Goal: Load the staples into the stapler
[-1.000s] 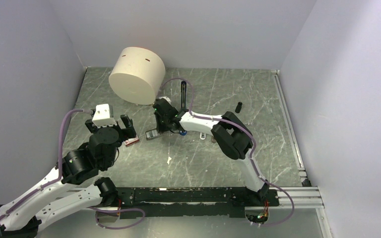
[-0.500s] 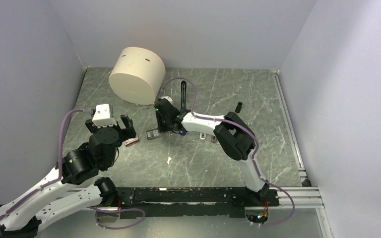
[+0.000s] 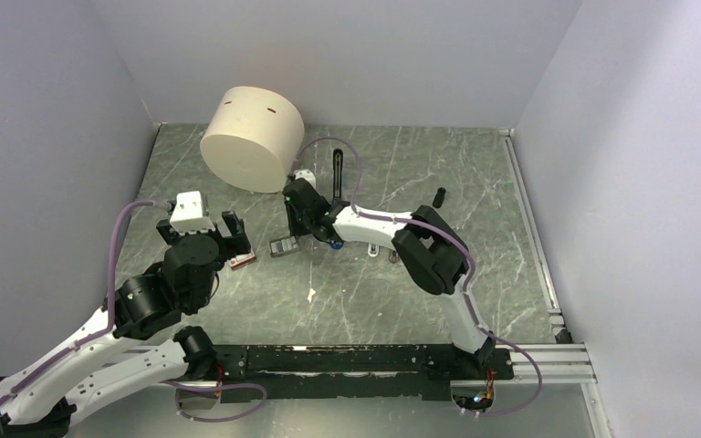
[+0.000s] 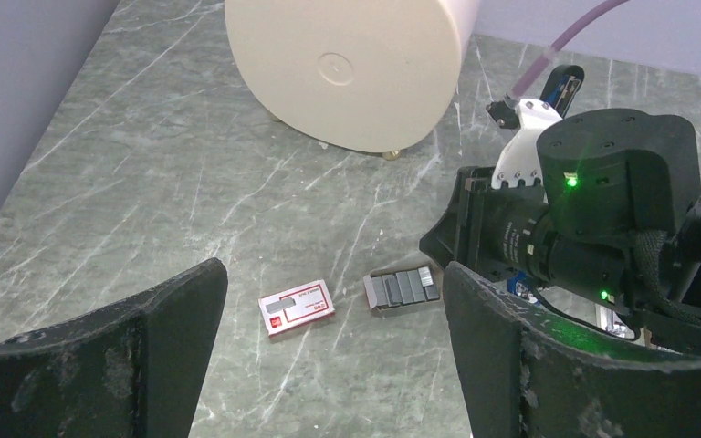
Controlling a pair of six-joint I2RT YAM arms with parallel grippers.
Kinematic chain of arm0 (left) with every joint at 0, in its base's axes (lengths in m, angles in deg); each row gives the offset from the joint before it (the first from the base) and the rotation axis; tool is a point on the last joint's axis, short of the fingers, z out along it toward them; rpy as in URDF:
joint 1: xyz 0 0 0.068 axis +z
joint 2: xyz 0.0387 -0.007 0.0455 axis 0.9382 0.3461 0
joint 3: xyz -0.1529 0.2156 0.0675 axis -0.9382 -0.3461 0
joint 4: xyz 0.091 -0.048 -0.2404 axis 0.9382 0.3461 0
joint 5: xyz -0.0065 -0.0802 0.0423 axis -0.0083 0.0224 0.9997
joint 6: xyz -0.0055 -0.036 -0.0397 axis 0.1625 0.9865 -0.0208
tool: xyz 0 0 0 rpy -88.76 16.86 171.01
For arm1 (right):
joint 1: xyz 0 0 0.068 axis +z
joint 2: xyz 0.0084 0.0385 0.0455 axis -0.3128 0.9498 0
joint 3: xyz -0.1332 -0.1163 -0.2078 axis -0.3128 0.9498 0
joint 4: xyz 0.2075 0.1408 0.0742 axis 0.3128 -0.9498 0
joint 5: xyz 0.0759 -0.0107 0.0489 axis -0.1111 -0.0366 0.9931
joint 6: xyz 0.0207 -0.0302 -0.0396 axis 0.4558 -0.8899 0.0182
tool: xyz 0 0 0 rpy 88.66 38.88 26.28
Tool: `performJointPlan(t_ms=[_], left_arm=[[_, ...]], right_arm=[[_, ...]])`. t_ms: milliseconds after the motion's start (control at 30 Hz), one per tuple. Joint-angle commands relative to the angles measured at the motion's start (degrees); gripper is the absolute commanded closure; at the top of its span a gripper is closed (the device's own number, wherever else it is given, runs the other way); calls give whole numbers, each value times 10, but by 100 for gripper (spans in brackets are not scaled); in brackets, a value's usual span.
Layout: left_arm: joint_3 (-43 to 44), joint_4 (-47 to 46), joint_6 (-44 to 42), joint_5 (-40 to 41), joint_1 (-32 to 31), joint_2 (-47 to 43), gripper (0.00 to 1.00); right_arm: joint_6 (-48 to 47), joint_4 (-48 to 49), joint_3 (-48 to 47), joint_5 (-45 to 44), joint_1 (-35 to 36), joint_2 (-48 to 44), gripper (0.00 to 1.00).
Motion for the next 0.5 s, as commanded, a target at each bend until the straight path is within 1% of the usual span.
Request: performJointPlan(t_ms=[0,300,467], left_arm=[[4,-8,-5,1,-1,1,8],[4,-9,-5,-1,-1,0,8],[5,-9,-5,-4,-1,-3,8]], right_arm=[[-20,-7,-30,-22,0,28,70],[-68,-56,-36,-18,8,31,70],[-78,-87,-27,-7,9,14,70]])
